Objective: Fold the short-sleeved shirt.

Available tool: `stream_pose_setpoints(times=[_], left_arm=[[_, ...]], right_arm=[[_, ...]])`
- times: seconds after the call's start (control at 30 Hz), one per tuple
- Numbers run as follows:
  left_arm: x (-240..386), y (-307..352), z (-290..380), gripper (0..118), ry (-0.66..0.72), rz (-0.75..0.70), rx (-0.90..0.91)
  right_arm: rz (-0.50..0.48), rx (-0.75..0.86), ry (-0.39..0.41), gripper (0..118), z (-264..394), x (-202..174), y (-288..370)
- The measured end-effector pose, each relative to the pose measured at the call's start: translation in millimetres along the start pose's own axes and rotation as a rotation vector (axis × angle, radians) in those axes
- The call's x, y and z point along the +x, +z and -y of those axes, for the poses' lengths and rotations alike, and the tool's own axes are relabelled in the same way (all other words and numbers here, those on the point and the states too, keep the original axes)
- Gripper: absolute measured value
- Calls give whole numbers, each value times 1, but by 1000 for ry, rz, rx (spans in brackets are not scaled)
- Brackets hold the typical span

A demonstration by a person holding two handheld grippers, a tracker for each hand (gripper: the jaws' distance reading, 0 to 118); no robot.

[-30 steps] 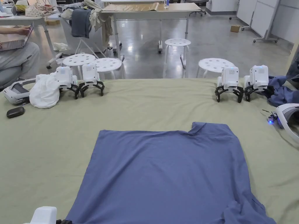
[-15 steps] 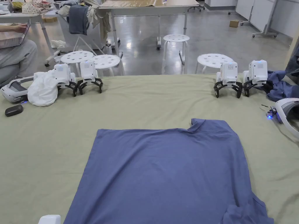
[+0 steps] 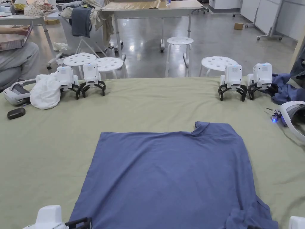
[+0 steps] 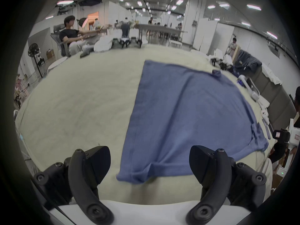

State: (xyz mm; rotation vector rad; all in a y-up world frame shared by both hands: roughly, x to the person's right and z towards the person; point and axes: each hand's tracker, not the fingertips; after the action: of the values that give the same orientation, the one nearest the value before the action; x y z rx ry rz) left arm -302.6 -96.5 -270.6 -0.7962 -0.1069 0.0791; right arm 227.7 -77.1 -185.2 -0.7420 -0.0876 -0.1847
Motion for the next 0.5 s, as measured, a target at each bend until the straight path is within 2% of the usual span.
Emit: stream_pose_setpoints(times=[0.2,0.4,0.5], left_arm=[[18,17,-34,104,-35,13,144],[39,34,-60,102,-60,4,295],[51,42,-64,95,-73,-5,400]], right_arm=[[10,187,75,104,-41,-33,20],[110,390,129,104,-63,-61,31],[156,479,157,104,-66,-73,35]])
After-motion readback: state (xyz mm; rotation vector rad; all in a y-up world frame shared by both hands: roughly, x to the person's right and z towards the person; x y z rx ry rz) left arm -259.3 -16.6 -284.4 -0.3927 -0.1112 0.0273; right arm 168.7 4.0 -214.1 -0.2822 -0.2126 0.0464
